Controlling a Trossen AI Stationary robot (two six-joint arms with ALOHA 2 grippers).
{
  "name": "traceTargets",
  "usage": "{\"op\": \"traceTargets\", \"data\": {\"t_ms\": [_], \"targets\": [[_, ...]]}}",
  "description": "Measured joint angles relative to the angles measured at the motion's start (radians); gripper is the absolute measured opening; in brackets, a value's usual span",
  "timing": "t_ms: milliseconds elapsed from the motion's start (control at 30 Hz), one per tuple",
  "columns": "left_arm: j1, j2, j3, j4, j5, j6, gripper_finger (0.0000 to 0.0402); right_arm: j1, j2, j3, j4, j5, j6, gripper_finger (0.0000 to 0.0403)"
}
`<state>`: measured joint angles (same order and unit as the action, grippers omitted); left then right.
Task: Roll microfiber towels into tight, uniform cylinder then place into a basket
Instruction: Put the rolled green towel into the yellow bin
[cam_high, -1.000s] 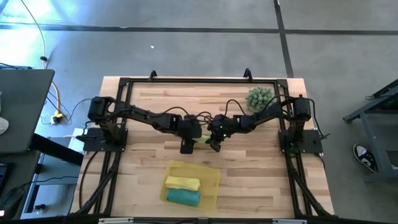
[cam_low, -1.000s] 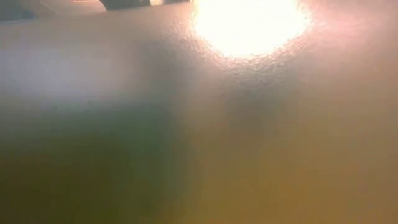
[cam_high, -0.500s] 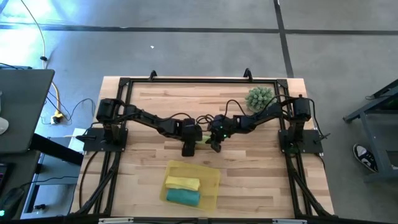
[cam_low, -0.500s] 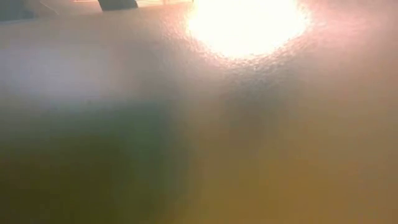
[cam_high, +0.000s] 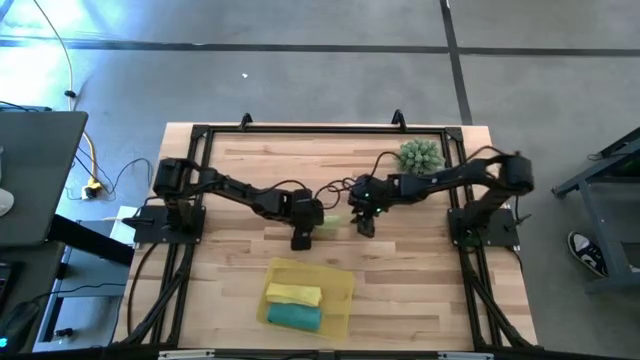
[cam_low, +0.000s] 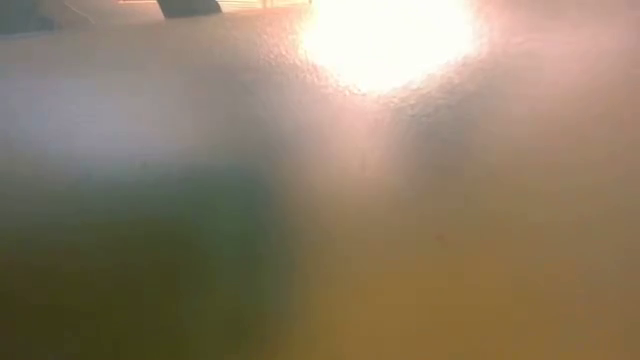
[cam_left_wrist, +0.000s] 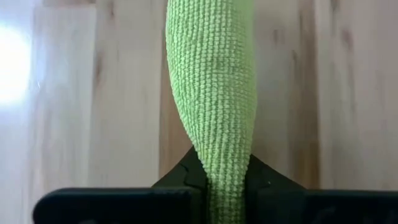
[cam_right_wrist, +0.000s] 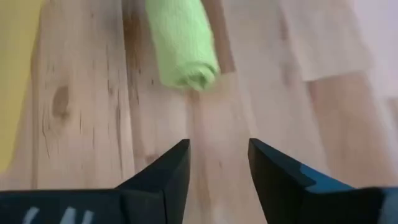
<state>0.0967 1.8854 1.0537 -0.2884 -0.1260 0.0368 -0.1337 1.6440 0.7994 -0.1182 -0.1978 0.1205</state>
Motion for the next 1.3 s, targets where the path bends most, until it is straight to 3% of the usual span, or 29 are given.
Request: {"op": "traceTargets", "data": {"t_ms": [267,533,833,1300], "targets": [[-0.056,-0.158,-0.001,-0.026,0.039,0.007,0.002,0.04,-0.147,0.001,-0.175,0.085,0.01,0.0149],[-0.264,-0.306,0.001,-0.064,0.056,-0.077,0.0019,0.114,-0.212,0.002,-0.222,0.173,0.049,0.0149],[-0.476,-0.219,0.0,-0.064,-0.178,-0.183,0.0019,0.189,-0.216,0.003,-0.214,0.231,0.137,0.0149],[-0.545,-0.111,0.001,-0.109,-0.215,-0.416,0.0019,0.273,-0.217,0.003,-0.202,0.313,0.194,0.0149]]}}
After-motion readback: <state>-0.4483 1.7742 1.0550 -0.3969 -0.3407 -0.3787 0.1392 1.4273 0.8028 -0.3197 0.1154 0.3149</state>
